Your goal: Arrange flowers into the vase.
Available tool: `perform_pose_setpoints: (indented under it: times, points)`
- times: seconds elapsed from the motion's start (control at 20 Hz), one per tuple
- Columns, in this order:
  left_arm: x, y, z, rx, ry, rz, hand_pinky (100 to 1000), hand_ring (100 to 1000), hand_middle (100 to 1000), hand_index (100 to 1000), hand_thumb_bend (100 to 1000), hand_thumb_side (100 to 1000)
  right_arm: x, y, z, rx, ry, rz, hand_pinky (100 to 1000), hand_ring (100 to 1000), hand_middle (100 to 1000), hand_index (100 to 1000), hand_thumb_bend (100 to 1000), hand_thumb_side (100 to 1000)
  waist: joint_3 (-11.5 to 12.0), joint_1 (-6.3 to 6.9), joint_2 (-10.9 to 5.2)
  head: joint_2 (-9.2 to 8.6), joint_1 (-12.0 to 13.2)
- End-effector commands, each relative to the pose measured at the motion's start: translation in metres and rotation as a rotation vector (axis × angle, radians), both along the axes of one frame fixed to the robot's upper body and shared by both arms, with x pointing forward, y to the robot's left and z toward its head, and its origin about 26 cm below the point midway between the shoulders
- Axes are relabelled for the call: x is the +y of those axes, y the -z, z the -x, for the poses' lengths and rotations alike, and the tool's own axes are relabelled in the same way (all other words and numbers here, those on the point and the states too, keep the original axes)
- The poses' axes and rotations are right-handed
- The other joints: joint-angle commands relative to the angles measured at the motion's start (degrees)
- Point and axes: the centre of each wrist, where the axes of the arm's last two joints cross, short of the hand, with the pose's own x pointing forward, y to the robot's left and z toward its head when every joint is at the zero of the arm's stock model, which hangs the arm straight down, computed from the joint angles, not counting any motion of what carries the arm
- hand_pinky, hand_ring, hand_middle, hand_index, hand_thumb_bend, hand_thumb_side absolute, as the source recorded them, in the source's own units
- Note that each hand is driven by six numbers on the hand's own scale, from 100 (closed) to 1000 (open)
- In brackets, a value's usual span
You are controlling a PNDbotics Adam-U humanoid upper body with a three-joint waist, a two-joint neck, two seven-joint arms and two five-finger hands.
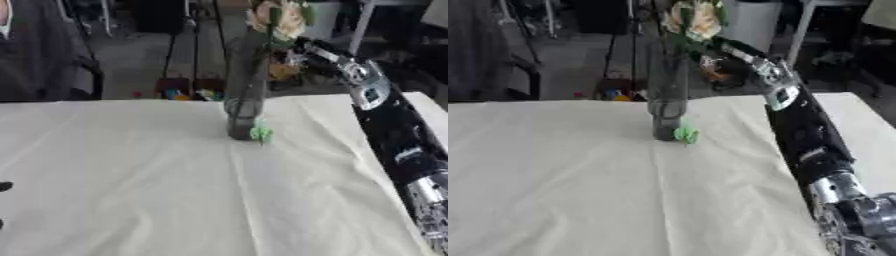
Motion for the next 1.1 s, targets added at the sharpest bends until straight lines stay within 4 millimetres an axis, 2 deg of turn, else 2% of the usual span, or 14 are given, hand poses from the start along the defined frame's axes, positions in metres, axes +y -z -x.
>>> perform_pose_setpoints:
  times: [0.05, 0.65, 1.1]
  points:
    - [0.007, -0.007, -0.001, -0.021, -0.014, -0.012, 924, 678, 760, 640, 1000, 516, -0.014, -0.020, 0.007, -0.051, 0.008, 0.016, 1000, 1000, 1000, 1000, 363, 928, -0.38, 0.17, -1.02, 0.19, 0.45]
    - [0.010, -0.006, 0.001, -0.022, -0.029, -0.010, 925, 682, 765, 640, 1000, 515, -0.046, -0.005, 0.032, -0.083, 0.014, -0.035, 1000, 1000, 1000, 1000, 336, 887, -2.66, 0.56, -0.86, 1.08, 1.14]
    - [0.012, -0.006, 0.002, -0.026, -0.040, -0.006, 926, 687, 774, 645, 1000, 515, -0.065, 0.017, 0.067, -0.171, 0.006, -0.122, 1000, 1000, 1000, 1000, 232, 770, -5.65, 0.82, -0.42, 1.52, 2.91]
